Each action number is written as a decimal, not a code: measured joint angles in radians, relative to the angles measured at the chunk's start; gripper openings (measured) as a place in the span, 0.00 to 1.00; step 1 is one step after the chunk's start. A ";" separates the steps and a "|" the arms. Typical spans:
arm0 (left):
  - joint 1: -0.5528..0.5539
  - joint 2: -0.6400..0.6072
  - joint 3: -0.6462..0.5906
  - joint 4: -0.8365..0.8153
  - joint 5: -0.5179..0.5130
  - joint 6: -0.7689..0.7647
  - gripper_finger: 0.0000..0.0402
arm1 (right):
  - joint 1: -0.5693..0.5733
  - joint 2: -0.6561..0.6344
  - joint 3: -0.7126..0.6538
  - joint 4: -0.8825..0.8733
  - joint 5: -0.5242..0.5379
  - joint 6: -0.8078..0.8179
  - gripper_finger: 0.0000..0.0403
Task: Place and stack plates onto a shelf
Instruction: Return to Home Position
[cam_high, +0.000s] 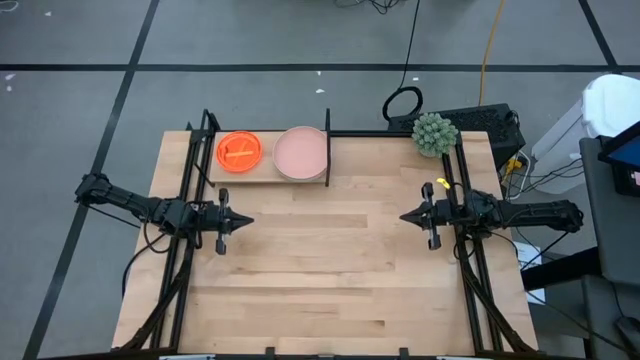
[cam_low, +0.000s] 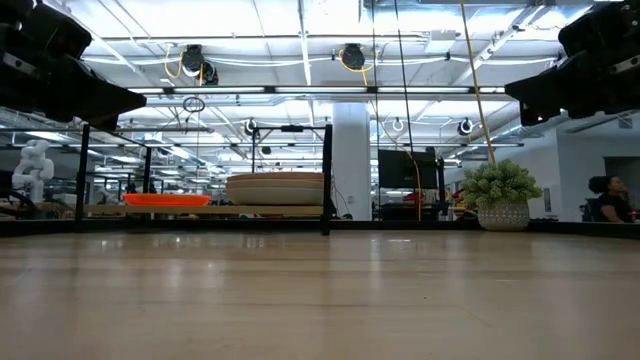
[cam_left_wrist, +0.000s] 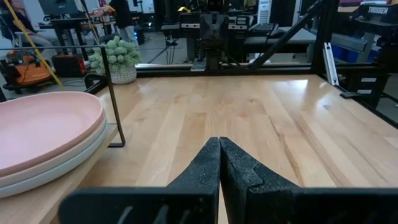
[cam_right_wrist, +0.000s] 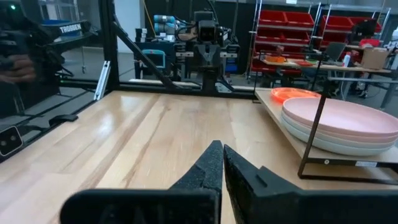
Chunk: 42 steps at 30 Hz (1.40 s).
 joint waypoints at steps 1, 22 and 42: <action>0.000 0.000 0.000 0.000 0.000 -0.001 0.01 | 0.000 -0.005 0.000 -0.001 -0.003 -0.001 0.00; 0.000 -0.001 -0.002 0.027 0.012 0.048 0.01 | -0.001 -0.051 0.000 0.012 0.006 -0.023 0.00; 0.111 -0.170 0.002 -0.011 0.097 0.189 0.01 | -0.001 -0.051 0.000 0.016 0.008 -0.022 0.00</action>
